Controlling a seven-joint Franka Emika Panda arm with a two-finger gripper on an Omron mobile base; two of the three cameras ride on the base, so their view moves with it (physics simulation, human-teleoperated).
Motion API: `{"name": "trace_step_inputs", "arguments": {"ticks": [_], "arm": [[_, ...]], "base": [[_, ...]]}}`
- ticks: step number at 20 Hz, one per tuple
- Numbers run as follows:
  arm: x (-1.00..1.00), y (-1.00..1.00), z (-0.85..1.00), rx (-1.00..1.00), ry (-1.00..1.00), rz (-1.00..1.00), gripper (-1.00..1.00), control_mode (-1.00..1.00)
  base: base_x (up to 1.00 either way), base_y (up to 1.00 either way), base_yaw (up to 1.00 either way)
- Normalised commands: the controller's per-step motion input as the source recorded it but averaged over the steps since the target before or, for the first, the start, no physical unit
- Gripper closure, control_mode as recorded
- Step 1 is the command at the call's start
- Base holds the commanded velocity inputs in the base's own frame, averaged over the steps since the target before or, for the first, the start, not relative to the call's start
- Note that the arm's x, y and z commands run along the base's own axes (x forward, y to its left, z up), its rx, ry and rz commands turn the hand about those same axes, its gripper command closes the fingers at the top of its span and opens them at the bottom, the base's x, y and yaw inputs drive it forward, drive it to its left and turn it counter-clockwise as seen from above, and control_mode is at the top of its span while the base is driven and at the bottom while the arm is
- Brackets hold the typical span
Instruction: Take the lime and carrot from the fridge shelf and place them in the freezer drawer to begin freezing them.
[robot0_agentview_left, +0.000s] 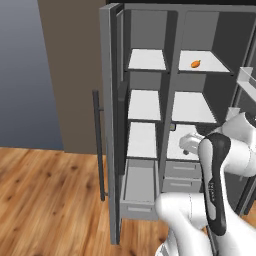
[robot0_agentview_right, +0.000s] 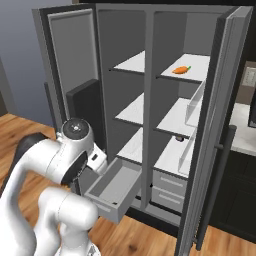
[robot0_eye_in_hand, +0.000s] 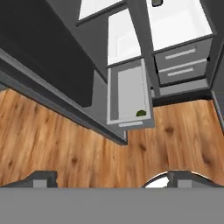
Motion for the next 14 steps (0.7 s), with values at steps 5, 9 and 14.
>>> {"name": "trace_step_inputs", "arguments": {"ticks": [5,9,14], "arm": [[-0.36,-0.01,0.00,0.00,0.02,-0.48,-1.00,-1.00],[-0.03,0.00,0.00,0.00,0.08,-0.39,-1.00,-1.00],[0.00,-0.20,-0.03,0.00,0.04,-0.28,-1.00,-1.00]], "base": [[0.00,0.00,0.00],[0.00,0.00,0.00],[0.00,0.00,0.00]]}}
